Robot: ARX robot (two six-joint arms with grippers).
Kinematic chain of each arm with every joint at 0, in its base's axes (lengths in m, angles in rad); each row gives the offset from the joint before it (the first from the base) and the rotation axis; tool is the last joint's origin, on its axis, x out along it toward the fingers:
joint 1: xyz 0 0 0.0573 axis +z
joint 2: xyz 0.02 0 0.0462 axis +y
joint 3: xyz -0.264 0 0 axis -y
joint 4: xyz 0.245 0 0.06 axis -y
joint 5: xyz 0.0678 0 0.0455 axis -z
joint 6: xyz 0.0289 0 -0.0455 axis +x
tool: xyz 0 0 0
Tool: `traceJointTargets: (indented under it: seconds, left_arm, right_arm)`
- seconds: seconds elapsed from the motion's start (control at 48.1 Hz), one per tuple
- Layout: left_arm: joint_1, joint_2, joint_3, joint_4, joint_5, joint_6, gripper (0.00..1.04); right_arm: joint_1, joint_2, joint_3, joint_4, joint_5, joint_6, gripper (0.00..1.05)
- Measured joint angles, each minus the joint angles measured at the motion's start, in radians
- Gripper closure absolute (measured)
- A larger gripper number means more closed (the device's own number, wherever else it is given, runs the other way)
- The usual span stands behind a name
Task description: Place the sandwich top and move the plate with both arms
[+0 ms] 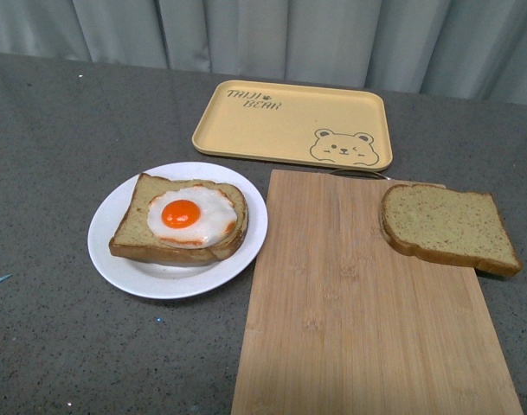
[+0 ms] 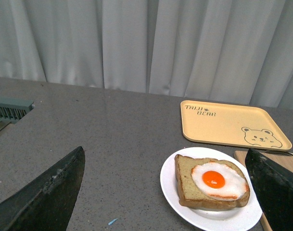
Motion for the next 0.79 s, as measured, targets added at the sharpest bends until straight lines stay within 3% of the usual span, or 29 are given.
traceJointTargets:
  seconds: [0.791]
  left_arm:
    - [0.0, 0.0, 0.0, 0.0, 0.0, 0.0, 0.07]
  right_arm:
    - [0.0, 0.0, 0.0, 0.0, 0.0, 0.0, 0.09]
